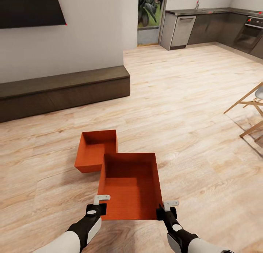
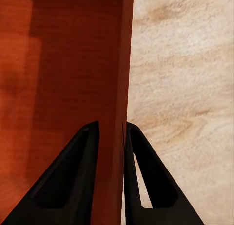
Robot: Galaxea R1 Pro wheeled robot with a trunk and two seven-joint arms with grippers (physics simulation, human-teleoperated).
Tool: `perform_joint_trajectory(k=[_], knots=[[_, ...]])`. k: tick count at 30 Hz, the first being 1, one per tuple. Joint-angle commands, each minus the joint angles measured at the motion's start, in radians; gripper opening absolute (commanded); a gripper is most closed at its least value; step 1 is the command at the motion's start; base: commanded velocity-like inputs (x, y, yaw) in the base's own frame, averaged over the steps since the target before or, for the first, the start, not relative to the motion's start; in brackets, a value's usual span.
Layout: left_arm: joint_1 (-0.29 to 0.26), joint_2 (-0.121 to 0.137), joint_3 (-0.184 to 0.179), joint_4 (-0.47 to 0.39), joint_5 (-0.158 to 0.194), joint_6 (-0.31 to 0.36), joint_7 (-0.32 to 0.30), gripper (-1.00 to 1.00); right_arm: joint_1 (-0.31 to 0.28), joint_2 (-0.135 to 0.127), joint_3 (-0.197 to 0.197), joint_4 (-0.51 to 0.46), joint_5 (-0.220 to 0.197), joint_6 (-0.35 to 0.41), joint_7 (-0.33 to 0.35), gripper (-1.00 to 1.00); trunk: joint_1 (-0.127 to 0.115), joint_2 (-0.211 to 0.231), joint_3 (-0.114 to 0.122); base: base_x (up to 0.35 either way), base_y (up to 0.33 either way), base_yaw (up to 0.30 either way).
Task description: Move the two storage containers from the living room to the garage. In the garage, place one container on the floor and stack the other container on top of it (either order is fine).
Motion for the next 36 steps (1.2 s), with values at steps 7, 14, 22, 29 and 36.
perform_joint_trajectory(k=[7,14,22,29,36], knots=[[0.000,0.001,0.008,0.000,0.001,0.003,0.011,-1.00,0.000,0.001,-0.013,0.000,0.003,-0.001,-0.007,-1.00,-0.027,0.049,0.023,0.000,0.000,0.000],[0.000,0.000,0.008,-0.001,0.001,0.002,0.011,-1.00,0.000,0.000,-0.014,0.000,0.003,-0.002,-0.007,-1.00,-0.054,0.098,0.055,0.000,0.000,0.000],[0.000,0.000,0.008,-0.002,0.001,0.002,0.011,-1.00,0.000,0.000,-0.014,0.000,0.003,-0.003,-0.008,-1.00,-0.084,0.154,0.093,0.000,0.000,0.000],[0.000,0.000,0.008,-0.002,0.001,0.002,0.011,-1.00,0.000,0.000,-0.014,0.000,0.003,-0.003,-0.007,-1.00,-0.111,0.203,0.126,0.000,0.000,0.000],[0.000,0.001,0.008,-0.003,0.001,0.002,0.012,-1.00,0.000,0.000,-0.014,0.000,0.003,-0.003,-0.007,-1.00,-0.134,0.245,0.155,0.000,0.000,0.000]])
